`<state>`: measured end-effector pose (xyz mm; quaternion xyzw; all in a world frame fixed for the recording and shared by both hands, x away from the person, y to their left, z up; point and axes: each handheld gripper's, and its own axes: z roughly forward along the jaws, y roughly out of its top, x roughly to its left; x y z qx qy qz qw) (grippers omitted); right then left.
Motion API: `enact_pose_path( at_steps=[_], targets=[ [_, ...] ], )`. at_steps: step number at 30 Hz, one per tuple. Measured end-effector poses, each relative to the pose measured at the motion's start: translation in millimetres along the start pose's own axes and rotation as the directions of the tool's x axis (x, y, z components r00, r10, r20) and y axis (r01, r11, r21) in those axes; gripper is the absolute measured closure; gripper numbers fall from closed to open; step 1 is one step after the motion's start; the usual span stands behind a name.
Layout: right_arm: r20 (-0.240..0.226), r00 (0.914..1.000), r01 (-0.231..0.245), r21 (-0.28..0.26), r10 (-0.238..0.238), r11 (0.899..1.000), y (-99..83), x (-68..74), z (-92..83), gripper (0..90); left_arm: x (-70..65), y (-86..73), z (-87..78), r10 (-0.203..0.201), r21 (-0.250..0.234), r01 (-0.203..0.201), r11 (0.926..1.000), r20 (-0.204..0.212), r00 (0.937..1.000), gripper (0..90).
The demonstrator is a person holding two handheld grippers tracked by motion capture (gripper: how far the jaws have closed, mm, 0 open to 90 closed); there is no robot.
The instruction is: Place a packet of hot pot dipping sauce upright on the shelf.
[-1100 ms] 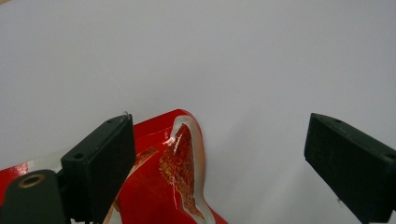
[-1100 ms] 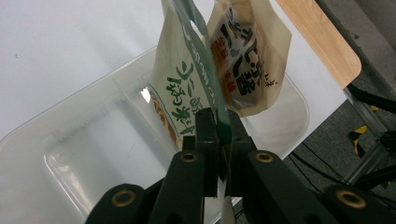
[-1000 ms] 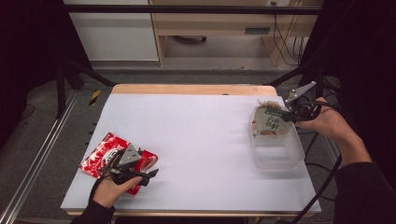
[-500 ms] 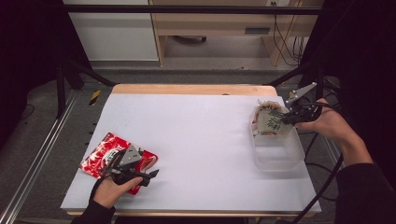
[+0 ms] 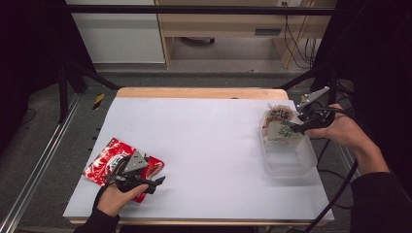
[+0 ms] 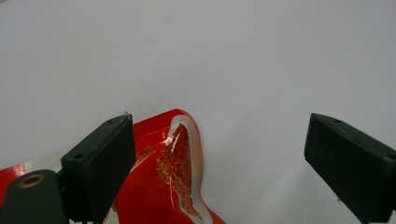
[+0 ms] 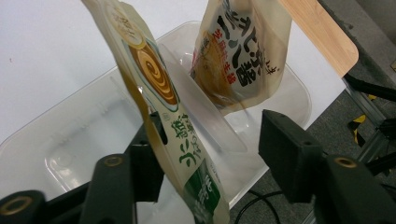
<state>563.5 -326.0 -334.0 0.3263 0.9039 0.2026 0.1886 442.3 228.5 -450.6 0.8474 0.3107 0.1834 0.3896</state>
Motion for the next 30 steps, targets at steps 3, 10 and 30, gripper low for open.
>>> enact_pose_path(
  at_steps=[3,10,30],
  targets=[
    [0.005,1.0,0.0,-0.004,0.0,1.0,-0.4,1.6,-0.1,35.3,0.0,0.0,0.0,0.0,-0.001,0.0,1.0,0.0,1.0,9.0],
    [0.007,0.9999,0.011,-0.019,-0.011,1.0,1.2,10.8,-6.2,25.5,-0.2,0.2,-0.2,0.001,0.0,-0.001,1.0,0.001,1.0,9.0],
    [-0.002,0.9983,0.058,-0.091,-0.058,0.994,15.7,45.1,-22.7,14.2,0.4,1.1,-2.8,0.002,-0.013,-0.002,0.9999,-0.002,1.0,9.0]
  ],
)
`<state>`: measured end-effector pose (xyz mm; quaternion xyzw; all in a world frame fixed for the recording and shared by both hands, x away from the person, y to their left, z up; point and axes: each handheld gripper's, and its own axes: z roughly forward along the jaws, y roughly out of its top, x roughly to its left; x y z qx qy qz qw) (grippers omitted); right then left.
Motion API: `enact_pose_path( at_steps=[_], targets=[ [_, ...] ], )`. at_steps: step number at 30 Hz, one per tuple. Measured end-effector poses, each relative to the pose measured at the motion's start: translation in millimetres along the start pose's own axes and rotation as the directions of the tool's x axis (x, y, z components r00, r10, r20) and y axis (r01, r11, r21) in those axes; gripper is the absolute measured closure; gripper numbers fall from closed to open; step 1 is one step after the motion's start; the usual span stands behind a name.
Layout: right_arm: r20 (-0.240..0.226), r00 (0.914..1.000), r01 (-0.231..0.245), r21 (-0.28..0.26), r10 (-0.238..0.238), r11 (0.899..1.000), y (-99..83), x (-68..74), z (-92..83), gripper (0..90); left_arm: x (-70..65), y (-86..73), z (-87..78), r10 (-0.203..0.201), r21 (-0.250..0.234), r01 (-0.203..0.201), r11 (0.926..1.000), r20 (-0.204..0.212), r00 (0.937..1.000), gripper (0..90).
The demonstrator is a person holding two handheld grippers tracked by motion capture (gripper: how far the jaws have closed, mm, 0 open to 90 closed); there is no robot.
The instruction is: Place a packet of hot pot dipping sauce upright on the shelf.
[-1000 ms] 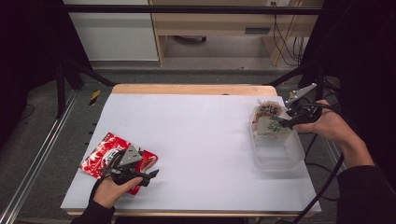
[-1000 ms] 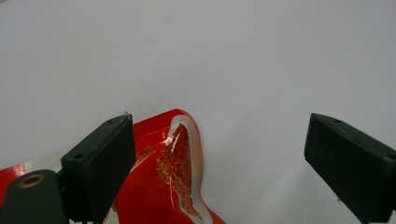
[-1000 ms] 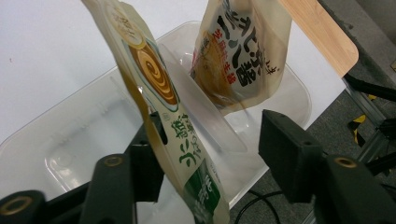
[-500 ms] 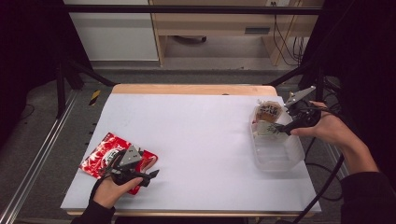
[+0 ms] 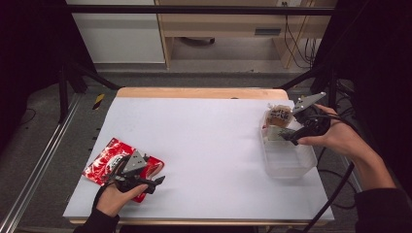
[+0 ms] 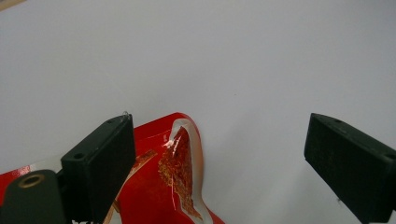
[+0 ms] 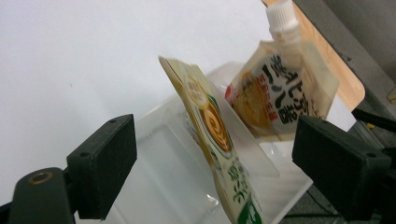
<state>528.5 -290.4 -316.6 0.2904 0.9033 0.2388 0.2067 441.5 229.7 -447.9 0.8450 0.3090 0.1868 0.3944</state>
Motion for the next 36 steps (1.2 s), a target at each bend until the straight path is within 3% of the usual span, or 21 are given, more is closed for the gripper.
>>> enact_pose_path(
  at_steps=[12,23,28,36],
  targets=[
    [0.036,0.9991,0.023,-0.069,-0.02,0.997,30.0,25.7,-0.3,11.9,4.0,-1.6,-2.3,0.0,0.004,0.0,1.0,-0.014,0.9999,9.0],
    [0.041,0.9982,0.049,-0.127,-0.044,0.991,61.3,55.4,6.2,12.1,9.0,-3.3,-4.6,-0.008,0.005,0.008,1.0,-0.032,0.9995,8.7],
    [0.041,0.9986,0.041,-0.174,-0.034,0.984,73.3,74.2,9.3,12.7,13.5,-4.6,-7.3,-0.008,0.012,0.008,0.9999,-0.053,0.9985,8.2],
    [0.018,0.9991,0.04,-0.184,-0.038,0.982,84.0,108.3,30.4,13.5,20.0,-6.6,-12.2,-0.007,0.021,0.009,0.9997,-0.083,0.9965,7.0]
  ],
)
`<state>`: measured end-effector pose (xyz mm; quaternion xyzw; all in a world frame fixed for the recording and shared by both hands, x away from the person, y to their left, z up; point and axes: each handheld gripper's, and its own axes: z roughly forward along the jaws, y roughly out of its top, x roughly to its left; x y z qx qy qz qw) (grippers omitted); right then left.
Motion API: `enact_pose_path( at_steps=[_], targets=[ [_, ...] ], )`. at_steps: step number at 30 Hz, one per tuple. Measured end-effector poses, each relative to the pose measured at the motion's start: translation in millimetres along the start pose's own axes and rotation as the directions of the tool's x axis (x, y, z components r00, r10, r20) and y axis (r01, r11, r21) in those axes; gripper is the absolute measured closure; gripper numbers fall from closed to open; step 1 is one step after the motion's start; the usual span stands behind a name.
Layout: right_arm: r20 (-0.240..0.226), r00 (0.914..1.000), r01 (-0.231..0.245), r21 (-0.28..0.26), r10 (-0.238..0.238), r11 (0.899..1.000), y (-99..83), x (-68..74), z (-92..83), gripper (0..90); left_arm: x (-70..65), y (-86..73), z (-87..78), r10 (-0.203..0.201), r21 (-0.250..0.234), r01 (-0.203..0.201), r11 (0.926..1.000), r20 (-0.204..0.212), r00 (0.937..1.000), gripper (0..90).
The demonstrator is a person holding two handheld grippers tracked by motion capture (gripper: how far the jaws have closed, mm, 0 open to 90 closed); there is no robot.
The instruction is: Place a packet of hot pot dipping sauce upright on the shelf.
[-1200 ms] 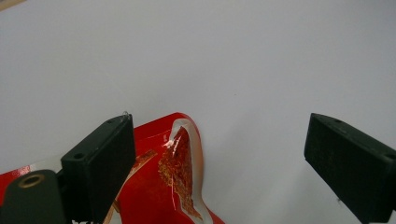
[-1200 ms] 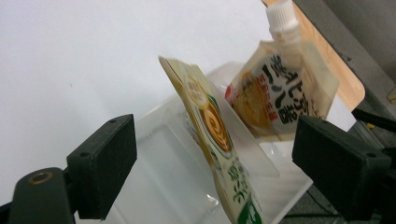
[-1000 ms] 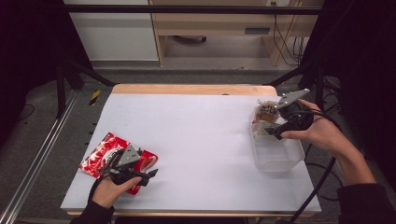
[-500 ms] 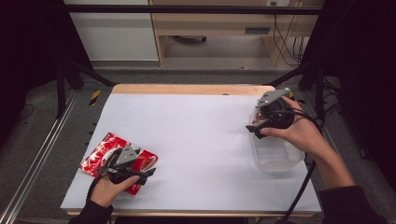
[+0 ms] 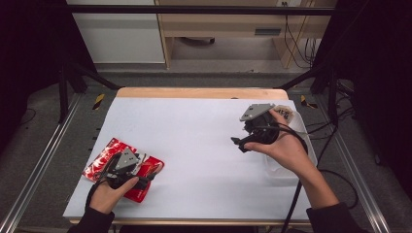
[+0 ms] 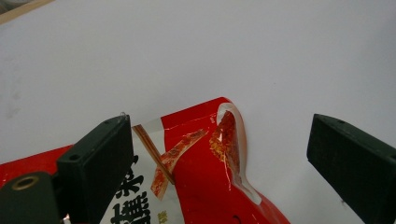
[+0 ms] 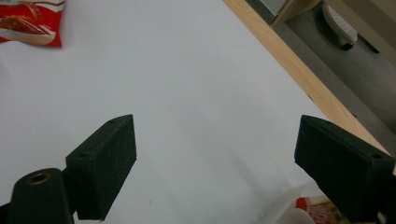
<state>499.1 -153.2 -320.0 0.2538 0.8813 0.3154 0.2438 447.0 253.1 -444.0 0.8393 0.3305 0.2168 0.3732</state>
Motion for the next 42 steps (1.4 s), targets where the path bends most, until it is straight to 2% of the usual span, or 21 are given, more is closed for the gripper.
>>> enact_pose_path(
  at_steps=[5,12,15,17,22,27,37,42],
  targets=[
    [-0.024,0.9997,-0.008,-0.013,0.007,1.0,1.8,18.7,14.2,13.8,4.1,-0.7,-3.2,0.006,0.011,-0.005,0.9999,-0.02,0.9998,6.6],
    [-0.057,0.9973,-0.048,-0.041,0.045,0.998,-1.8,40.2,32.7,15.1,8.2,-2.6,-7.4,0.008,0.025,-0.007,0.9997,-0.038,0.9992,6.8],
    [-0.059,0.9965,-0.063,-0.053,0.06,0.997,-5.8,47.9,38.4,15.2,11.8,-4.7,-10.6,0.021,0.041,-0.019,0.999,-0.053,0.9984,6.7],
    [-0.057,0.9951,-0.084,-0.072,0.08,0.994,-9.7,54.0,42.4,15.7,13.5,-6.9,-12.0,0.004,0.031,-0.002,0.9995,-0.056,0.9984,6.7],
    [-0.056,0.9961,-0.072,-0.067,0.068,0.995,-24.2,70.9,52.2,15.8,19.7,-16.0,-19.0,-0.004,0.043,0.008,0.999,-0.081,0.9967,6.8],
    [-0.061,0.9937,-0.099,-0.082,0.094,0.992,-37.5,79.6,61.3,15.7,25.4,-22.8,-28.5,-0.036,0.035,0.04,0.9986,-0.104,0.9939,7.0],
    [-0.036,0.9916,-0.127,-0.082,0.124,0.989,-55.7,87.3,72.0,15.6,42.5,-37.9,-47.3,-0.077,0.039,0.085,0.9956,-0.176,0.9813,7.1],
    [-0.041,0.9874,-0.156,-0.075,0.153,0.985,-65.9,89.6,72.8,15.5,56.1,-47.6,-58.8,-0.111,0.015,0.117,0.993,-0.22,0.9693,7.1]
  ],
)
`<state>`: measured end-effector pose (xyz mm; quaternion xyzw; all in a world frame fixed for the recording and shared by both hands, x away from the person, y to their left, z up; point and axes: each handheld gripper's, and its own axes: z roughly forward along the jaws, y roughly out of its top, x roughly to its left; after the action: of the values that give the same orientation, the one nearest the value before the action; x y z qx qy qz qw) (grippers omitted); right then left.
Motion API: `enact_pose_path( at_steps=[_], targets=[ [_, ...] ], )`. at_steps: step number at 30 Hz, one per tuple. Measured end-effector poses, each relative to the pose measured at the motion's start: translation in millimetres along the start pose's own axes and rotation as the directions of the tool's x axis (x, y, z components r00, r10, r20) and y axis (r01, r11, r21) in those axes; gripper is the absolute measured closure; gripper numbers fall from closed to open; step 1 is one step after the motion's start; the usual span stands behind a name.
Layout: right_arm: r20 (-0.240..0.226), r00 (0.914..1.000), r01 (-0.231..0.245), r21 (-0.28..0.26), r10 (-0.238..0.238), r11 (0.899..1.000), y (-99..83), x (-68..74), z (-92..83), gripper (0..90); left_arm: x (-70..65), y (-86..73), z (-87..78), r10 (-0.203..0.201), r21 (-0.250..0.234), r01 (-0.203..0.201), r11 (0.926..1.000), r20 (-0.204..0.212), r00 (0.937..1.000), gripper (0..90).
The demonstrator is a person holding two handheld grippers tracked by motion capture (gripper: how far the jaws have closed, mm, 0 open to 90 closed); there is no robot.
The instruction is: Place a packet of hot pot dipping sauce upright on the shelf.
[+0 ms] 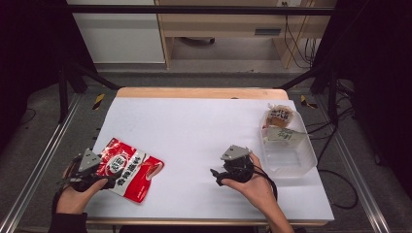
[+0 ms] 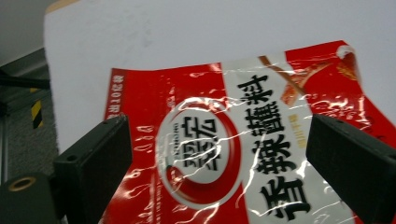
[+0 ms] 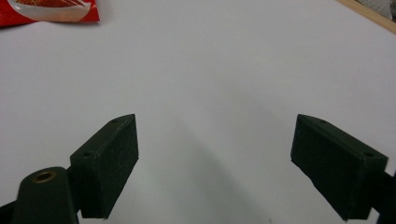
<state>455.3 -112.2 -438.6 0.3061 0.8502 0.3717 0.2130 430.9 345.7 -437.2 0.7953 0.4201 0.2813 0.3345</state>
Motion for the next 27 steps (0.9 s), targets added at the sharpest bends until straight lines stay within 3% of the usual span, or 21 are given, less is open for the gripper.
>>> enact_pose_path(
  at_steps=[5,12,16,22,27],
  targets=[
    [-0.003,1.0,-0.008,-0.001,0.008,1.0,-3.1,2.6,-1.4,15.5,19.1,-13.2,-8.7,-0.032,-0.002,0.032,0.9995,-0.056,0.9979,7.4],
    [-0.004,1.0,-0.003,0.003,0.004,1.0,-4.7,2.7,-0.1,15.5,44.0,-32.6,-17.0,-0.09,-0.007,0.09,0.9959,-0.1,0.9909,7.3],
    [-0.01,0.9999,-0.006,0.018,0.007,1.0,-7.5,2.3,3.9,15.5,50.3,-39.0,-14.4,-0.102,0.016,0.104,0.9944,-0.09,0.9907,7.3],
    [-0.014,0.9999,-0.002,0.028,0.003,1.0,-8.2,4.3,6.5,15.5,47.2,-40.3,-7.7,-0.071,0.052,0.075,0.9958,-0.059,0.9957,7.8],
    [-0.021,0.9998,0.002,0.038,-0.001,0.999,-9.3,4.2,8.1,15.5,47.8,-42.7,-4.0,-0.081,0.066,0.084,0.9943,-0.047,0.9956,9.5]
  ],
)
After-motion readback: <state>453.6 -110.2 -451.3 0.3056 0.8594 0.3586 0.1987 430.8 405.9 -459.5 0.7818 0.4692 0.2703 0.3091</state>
